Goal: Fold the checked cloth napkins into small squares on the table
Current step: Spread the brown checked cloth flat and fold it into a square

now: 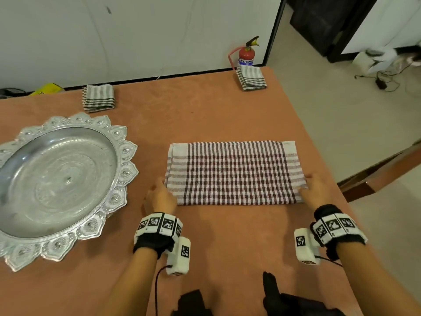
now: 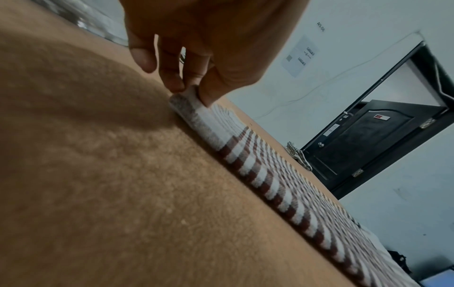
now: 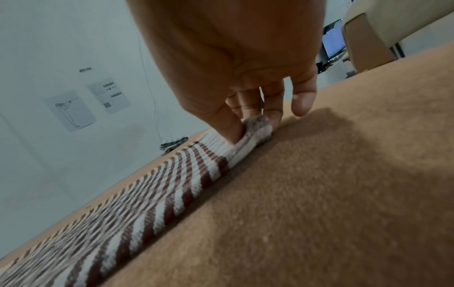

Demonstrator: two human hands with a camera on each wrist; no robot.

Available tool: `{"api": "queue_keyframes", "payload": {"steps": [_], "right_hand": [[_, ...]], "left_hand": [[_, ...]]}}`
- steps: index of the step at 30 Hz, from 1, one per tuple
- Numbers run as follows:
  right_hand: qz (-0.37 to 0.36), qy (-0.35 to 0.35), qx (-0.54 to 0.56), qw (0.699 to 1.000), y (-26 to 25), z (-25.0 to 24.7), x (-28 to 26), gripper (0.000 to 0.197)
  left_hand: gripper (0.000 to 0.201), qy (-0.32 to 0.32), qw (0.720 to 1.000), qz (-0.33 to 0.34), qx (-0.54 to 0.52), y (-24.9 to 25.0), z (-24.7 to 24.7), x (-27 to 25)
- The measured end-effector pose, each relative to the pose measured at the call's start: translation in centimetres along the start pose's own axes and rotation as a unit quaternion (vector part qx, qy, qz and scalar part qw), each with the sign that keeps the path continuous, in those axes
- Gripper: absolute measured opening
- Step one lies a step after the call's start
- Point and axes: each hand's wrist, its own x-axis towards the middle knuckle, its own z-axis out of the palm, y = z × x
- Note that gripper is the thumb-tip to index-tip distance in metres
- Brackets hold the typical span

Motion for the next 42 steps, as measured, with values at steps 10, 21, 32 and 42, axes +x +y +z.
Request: {"api": "queue_keyframes", "payload": {"steps": [10,21,32,42], "right_hand": [[0.007,-0.043,0.015,0.999,0.6,0.1,0.5,0.034],[-0.025,-0.013,-0.129,0.991,0.5,-1.2,0.0,0.038],[-0.168,-0.225,-0.244,0.928,-7.3,6.8,-5.9,0.057],[-0.130,-0.122,-0.279,0.944,-3.4,1.0,-0.7,0.059]], "left_hand": [[0.021,0.005,1.000,0.005,-0.025,-1.1,0.3,-0.7],[0.039,0.042,0.995,0.056,0.069,-0.3,-0.5,-1.6],[0.059,-0.129,0.918,0.280,0.249,4.2,5.5,-3.4],[0.062,-0.056,0.947,0.188,0.255,6.7,2.2,-1.3]]}}
